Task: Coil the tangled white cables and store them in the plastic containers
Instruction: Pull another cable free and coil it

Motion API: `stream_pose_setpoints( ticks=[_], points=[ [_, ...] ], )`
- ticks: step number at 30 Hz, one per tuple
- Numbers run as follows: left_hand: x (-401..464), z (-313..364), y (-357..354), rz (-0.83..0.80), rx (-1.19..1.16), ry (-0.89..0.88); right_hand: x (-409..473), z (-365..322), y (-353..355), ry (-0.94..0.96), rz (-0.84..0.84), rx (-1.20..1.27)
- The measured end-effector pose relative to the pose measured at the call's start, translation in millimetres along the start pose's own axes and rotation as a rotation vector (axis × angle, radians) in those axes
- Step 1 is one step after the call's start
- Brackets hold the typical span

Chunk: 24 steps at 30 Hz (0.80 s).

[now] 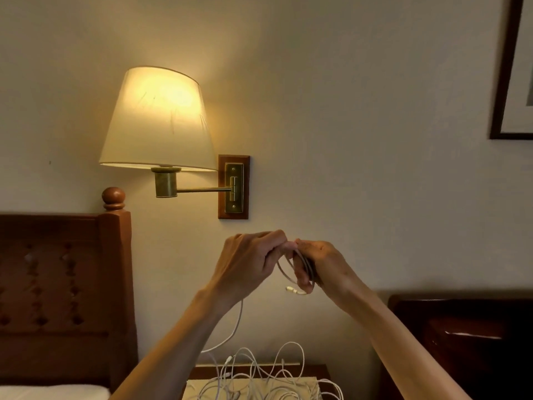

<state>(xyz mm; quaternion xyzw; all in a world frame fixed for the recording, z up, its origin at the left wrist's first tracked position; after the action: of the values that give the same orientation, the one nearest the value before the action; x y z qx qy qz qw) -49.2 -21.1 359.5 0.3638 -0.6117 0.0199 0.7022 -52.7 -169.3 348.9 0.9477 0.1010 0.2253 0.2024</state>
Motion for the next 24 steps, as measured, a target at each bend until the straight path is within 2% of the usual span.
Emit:
stream_pose_setpoints(
  ticks=[3,7,11,14,17,21,24],
  points=[
    [-6.2,-15.9,-10.5,0.060,-0.104,0.069,0.7,3.6,3.4,-0.080,-0.066,0.145],
    [-15.6,-33.2,-19.5,0.120,-0.397,0.212,1.2,5.9,12.1,-0.154,-0.188,0.475],
    [-42.4,-55.3,-35.5,0.113,-0.606,0.439,2.8,3.0,27.7,-0.164,-0.242,0.842],
    [-73.5,-80.6,-52.6,0.053,-0.537,0.545,7.5,-0.7,50.5,-0.103,-0.202,0.989],
    [-84.7,-81.1,-57.2,-0.091,-0.388,0.543,13.9,1.4,65.3,-0.085,-0.062,0.914],
    [-45.7,-35.0,-42.8,-0.498,-0.202,0.347,19.4,2.5,57.8,-0.043,0.108,0.570],
    [-14.9,-3.0,-29.9,-0.611,-0.183,0.218,19.9,0.7,39.5,0.033,0.172,0.294]
  ],
)
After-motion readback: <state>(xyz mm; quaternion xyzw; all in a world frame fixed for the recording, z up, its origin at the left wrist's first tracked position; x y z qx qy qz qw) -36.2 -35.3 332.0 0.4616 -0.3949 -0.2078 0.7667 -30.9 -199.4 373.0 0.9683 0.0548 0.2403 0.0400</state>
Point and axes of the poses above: each hand's wrist, its own x-axis towards the middle knuckle, its own y-axis out of the back of the hand, z = x × y, the point moved 3 cm from there along x, towards the middle knuckle, and after that the axes turned 10 degrees about -x, right-handed, at the moved point
